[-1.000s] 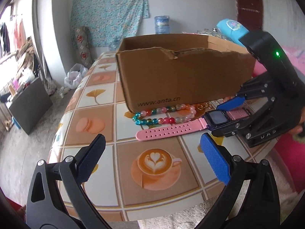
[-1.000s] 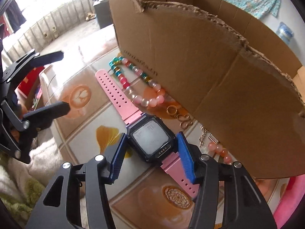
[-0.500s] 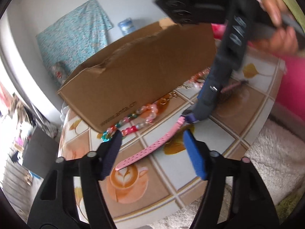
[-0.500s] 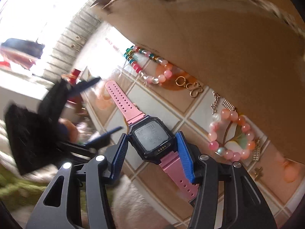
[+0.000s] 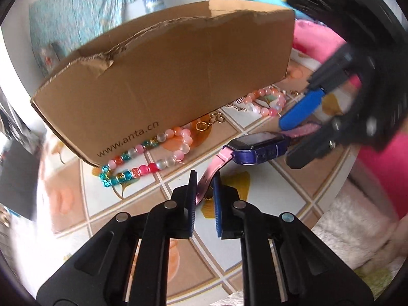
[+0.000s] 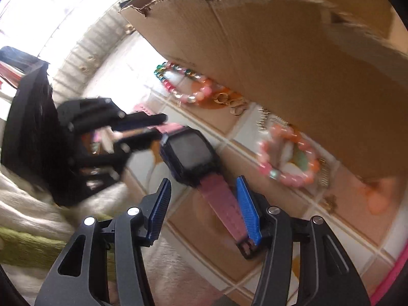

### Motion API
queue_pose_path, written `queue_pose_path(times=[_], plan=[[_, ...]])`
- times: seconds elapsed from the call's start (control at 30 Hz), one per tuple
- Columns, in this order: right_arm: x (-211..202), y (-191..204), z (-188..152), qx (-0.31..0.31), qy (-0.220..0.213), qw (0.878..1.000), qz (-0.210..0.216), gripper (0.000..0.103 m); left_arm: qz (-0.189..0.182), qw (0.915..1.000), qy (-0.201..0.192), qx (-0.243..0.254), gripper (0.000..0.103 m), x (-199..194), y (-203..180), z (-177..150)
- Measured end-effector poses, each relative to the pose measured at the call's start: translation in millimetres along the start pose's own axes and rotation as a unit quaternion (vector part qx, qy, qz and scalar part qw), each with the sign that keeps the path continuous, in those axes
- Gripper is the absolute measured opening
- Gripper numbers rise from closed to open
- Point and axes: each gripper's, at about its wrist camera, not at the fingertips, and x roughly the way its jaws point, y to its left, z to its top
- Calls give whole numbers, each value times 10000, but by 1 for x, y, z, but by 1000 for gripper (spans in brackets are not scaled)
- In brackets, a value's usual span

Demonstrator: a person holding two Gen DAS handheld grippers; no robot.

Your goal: Organize jewelry

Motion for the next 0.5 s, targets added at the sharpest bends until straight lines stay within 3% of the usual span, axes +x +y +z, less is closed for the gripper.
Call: queue_pose_path(times=[0.1, 0.17, 0.27, 0.5], plan=[[0, 6, -9, -145, -206, 9966, -782, 43, -298, 9988, 98, -368, 11, 3, 15, 4], [0, 6, -13, -51, -326, 9931, -1123, 13, -443, 9970, 146, -624, 11, 5, 28, 7], [-7, 3, -16, 176, -583, 9902, -1255, 6, -467, 9957, 156, -790, 7, 1, 31, 9], [-57, 23, -19, 333, -1242, 9835, -1269, 5, -599, 9933, -136, -981, 2, -42, 42, 21]])
